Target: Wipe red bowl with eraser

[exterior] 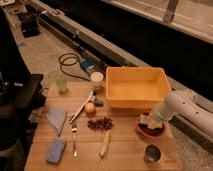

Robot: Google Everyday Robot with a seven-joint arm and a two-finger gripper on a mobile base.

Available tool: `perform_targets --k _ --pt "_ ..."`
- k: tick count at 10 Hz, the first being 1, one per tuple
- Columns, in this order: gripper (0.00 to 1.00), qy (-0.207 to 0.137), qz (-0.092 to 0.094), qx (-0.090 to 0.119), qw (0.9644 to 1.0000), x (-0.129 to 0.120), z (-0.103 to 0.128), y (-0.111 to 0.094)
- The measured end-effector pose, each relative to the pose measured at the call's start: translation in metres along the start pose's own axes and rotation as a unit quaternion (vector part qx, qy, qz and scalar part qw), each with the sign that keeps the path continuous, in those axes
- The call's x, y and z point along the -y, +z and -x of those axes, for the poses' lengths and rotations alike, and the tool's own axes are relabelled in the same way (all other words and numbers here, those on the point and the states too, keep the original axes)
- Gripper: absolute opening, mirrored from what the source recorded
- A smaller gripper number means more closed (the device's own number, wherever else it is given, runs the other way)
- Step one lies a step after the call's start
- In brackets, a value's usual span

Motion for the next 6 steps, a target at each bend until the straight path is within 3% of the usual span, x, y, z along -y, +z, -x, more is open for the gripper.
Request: perform_targets --k 3,6 --pt "0.00 -0.012 -0.004 0.008 0.9999 0.004 0.009 0.002" --pt "0.00 -0.028 -0.004 0.029 0.9992 -0.010 0.027 0.000"
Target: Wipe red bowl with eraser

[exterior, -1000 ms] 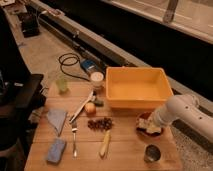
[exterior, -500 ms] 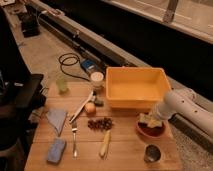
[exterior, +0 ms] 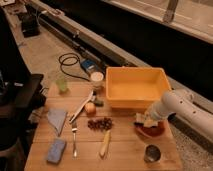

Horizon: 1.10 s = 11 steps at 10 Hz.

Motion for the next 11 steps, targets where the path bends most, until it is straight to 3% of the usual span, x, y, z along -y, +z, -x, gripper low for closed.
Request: perform_targets --k 3,7,9,11 --pt "0.00 -0.004 0.005 -0.021 0.9998 -0.015 0.000 -0.008" --pt "0.00 0.019 0.002 -0.059 0.9981 0.000 -0.034 -0.016" --pt "0.00 0.019 -0.002 -0.058 0.9981 0.007 -0.033 -0.014" --pt "0.00 0.013 -0.008 -0.042 0.9990 0.010 -0.022 -0.011"
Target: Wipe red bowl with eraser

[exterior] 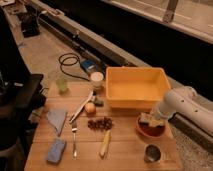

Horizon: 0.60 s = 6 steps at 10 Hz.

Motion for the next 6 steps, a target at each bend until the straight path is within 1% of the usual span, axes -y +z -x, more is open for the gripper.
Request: perform_targets --k 1,2,3,4,6 --pt "0.00 -0.004 -0.001 0.007 1.0000 -0.001 0.007 0.002" --pt "0.00 -0.011 -0.001 0.019 0.9998 -0.005 0.020 0.005" --pt "0.00 -0.014 0.000 0.023 0.9996 -0.008 0.024 0.006" --pt "0.00 -0.014 -0.001 0.026 0.9996 -0.012 0.024 0.005" --pt "0.00 -0.001 -0.004 0.024 0.9997 -0.023 0.012 -0.002"
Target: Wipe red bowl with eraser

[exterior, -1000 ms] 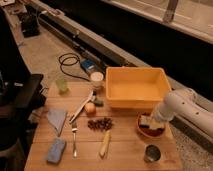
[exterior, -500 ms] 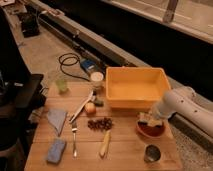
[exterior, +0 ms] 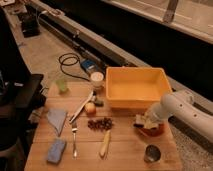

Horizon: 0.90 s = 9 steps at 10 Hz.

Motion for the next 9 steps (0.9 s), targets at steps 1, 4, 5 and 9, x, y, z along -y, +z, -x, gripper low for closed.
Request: perform_targets --k 1,4,5,9 --pt "0.00 0.010 -0.003 -0.004 0.9999 -0.004 -0.010 -0.006" --pt "0.00 0.029 -0.005 -0.028 0.9992 0.001 -0.033 -0.011" --pt "0.00 0.031 -0.008 -0.031 0.9990 0.006 -0.035 -0.011" --pt "0.00 0.019 -0.015 -0.026 0.9994 0.028 -0.025 -0.004"
